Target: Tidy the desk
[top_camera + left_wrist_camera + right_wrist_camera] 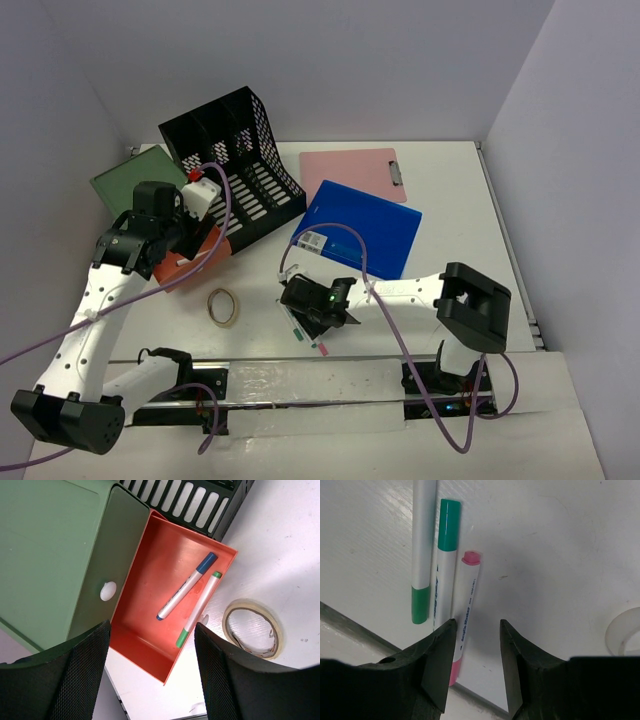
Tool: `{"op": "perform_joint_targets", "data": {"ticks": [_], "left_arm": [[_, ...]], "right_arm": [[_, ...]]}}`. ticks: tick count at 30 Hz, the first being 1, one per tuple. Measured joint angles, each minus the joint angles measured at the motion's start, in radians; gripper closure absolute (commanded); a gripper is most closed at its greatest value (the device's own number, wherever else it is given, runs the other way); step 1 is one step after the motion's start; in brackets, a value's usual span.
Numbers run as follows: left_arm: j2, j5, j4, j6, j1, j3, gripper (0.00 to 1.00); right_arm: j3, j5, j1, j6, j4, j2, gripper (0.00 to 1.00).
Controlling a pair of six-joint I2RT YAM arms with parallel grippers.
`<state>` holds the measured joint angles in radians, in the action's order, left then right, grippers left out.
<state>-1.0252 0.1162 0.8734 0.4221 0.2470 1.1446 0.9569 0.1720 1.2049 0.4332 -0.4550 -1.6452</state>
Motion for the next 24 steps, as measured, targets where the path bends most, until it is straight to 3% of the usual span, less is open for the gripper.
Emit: {"op": "perform_joint_targets", "data": {"ticks": [12,13,16,17,24], "left_arm": [[-0.004,0.000,0.000,-0.003,0.000,0.000,0.26],[-0.004,0.000,0.000,-0.003,0.000,0.000,0.26],[-0.004,0.000,0.000,-0.004,0.000,0.000,0.26],[-0.004,0.000,0.000,-0.004,0.000,0.000,0.26],[-0.006,-0.031,0.001,-0.020,0.000,0.000,0.26]], "right_arm": [[0.008,0.037,-0.011,0.042,0.001,-0.046,0.68],[0.008,0.044,-0.017,0.047,-0.002,-0.046,0.72],[0.008,0.056,-0.039,0.057,-0.006,-0.046,0.98],[0.008,0.059,-0.048,0.060,-0.007,-0.046,1.00],[0.004,0.082,-0.060,0.041,-0.013,-0.033,1.00]]}}
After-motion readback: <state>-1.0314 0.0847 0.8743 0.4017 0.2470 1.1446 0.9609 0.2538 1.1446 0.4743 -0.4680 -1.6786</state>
